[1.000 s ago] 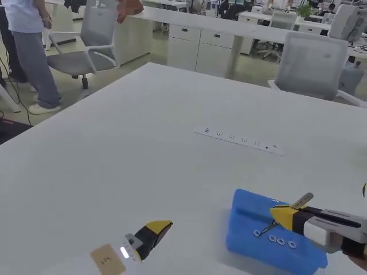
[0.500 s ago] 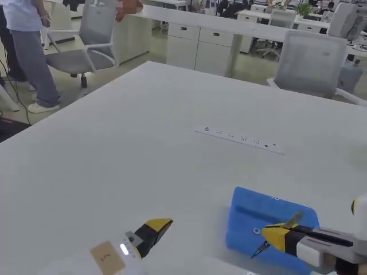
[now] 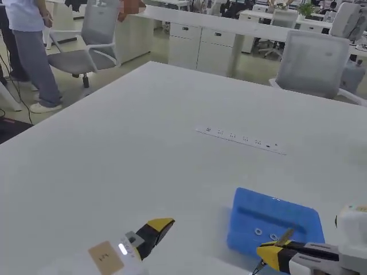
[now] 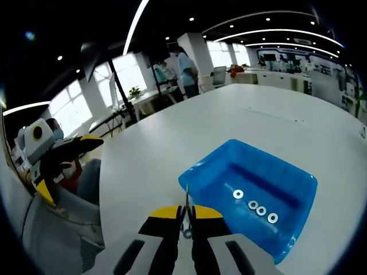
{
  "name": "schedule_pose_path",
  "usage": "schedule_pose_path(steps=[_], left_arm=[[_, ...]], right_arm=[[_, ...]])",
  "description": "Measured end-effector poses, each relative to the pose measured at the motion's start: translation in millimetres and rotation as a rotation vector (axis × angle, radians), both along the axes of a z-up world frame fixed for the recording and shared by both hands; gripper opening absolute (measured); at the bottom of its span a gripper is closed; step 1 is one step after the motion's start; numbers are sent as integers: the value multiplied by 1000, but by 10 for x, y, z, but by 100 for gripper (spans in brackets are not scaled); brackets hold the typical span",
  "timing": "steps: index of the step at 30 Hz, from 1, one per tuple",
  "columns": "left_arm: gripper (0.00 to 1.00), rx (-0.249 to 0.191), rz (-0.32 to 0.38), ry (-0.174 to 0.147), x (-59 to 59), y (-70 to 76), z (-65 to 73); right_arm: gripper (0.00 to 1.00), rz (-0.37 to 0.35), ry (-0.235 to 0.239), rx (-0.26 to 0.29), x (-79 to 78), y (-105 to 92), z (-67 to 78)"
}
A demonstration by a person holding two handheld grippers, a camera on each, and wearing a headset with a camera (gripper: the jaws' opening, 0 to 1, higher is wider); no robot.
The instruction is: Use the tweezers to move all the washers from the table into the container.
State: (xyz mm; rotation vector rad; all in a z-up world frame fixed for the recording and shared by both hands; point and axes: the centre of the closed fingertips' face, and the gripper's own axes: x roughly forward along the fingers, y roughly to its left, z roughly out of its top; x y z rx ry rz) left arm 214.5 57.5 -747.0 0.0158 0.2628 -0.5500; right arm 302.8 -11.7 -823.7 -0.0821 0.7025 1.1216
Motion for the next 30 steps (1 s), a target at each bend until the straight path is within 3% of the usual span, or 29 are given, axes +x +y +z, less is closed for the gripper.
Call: schedule_pose_path(steps=[16, 20, 22, 24, 30], left_arm=[[81, 6, -1, 4, -6, -1, -10], [81, 7, -1, 3, -3, 0, -10], [81, 12, 1, 12, -1, 1, -31], [81, 20, 0, 30, 1, -1, -71], [81, 45, -23, 54, -10, -43, -129]], right_arm=[[4, 59, -49, -32, -88, 64, -17], [4, 144, -120, -58, -204, 146, -28], [4, 162, -186, -81, -237, 170, -35], [3, 162, -218, -87, -263, 186, -41], [2, 167, -262, -99, -277, 178, -44]])
